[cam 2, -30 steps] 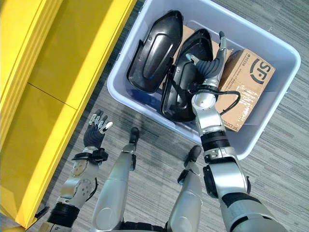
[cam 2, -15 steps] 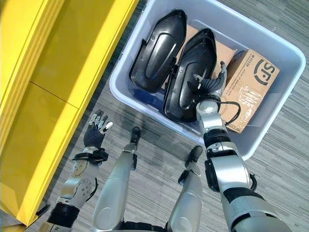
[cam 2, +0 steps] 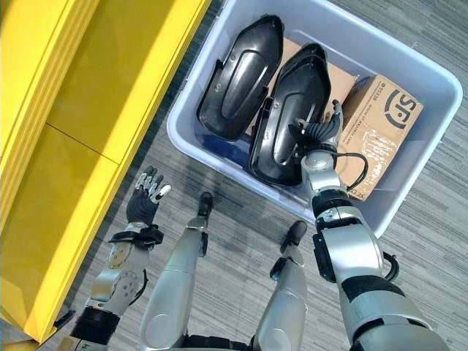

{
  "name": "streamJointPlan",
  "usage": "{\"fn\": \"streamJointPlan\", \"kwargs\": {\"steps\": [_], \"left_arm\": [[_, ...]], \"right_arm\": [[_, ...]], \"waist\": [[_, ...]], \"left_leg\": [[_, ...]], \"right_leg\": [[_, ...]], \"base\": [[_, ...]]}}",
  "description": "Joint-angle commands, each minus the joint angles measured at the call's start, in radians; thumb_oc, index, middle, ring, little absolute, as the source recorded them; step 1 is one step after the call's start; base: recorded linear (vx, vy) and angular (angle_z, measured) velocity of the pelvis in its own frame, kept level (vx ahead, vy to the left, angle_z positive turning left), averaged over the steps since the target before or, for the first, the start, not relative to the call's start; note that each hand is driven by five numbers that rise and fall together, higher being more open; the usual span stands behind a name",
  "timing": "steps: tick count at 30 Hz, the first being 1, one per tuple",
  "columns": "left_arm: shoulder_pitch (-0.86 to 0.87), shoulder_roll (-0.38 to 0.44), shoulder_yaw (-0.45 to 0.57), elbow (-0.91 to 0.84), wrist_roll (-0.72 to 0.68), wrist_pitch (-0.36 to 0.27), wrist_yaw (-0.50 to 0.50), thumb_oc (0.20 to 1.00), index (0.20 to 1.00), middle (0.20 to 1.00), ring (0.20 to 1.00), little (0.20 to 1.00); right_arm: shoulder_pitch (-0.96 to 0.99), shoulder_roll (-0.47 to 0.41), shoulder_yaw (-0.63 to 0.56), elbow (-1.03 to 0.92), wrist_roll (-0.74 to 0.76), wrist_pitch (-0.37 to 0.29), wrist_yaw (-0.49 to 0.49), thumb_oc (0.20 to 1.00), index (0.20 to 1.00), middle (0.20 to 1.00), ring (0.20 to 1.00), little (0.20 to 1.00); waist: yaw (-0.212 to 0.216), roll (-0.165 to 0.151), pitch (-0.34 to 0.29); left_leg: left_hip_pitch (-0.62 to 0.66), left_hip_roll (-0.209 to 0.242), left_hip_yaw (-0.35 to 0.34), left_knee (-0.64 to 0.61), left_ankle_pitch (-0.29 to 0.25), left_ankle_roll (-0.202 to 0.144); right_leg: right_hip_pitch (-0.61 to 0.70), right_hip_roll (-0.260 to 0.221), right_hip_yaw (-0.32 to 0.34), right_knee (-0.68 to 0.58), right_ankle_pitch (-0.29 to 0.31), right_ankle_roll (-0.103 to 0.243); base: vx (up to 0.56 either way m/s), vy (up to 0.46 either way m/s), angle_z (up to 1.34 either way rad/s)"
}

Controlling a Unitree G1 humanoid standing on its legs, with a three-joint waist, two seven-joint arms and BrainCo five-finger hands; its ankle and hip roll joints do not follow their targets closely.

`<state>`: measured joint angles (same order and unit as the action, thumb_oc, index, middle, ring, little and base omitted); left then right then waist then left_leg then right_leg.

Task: Move parts from the plastic box to the shelf.

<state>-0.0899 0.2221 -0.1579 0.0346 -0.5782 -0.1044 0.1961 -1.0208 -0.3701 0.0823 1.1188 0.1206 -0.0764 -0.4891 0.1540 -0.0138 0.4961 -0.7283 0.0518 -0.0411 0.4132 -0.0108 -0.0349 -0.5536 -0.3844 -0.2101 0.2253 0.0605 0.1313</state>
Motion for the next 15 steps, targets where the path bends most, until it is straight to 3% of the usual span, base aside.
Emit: {"fn": "streamJointPlan", "kwargs": {"steps": [1,8,15], "left_arm": [[0.06,0.007,0.035,-0.107,-0.011,-0.043,-0.018,1.0,1.0,1.0,1.0,1.0],[0.067,0.005,0.044,-0.1,-0.012,-0.038,-0.02,1.0,1.0,1.0,1.0,1.0],[0.063,0.001,0.067,-0.091,-0.012,-0.033,-0.017,1.0,1.0,1.0,1.0,1.0]], "right_arm": [[0.003,-0.024,0.009,0.023,0.047,-0.025,0.009,1.0,1.0,1.0,1.0,1.0],[0.072,0.006,-0.025,0.015,0.088,-0.028,0.029,1.0,1.0,1.0,1.0,1.0],[0.193,0.078,-0.036,-0.132,0.091,-0.023,0.068,1.0,1.0,1.0,1.0,1.0]], "waist": [[0.016,0.014,0.024],[0.012,0.01,0.024],[-0.004,-0.004,0.024]], "left_leg": [[-0.035,0.061,-0.079,-0.034,-0.039,-0.02],[-0.029,0.064,-0.075,-0.039,-0.038,-0.02],[-0.033,0.068,-0.075,-0.035,-0.035,-0.02]], "right_leg": [[0.089,-0.025,0.04,0.018,0.088,-0.005],[0.094,-0.025,0.04,0.013,0.088,-0.003],[0.092,-0.023,0.041,0.015,0.089,-0.002]], "base": [[0.0,0.0,0.0],[0.0,0.0,0.0],[0.0,0.0,0.0]]}}
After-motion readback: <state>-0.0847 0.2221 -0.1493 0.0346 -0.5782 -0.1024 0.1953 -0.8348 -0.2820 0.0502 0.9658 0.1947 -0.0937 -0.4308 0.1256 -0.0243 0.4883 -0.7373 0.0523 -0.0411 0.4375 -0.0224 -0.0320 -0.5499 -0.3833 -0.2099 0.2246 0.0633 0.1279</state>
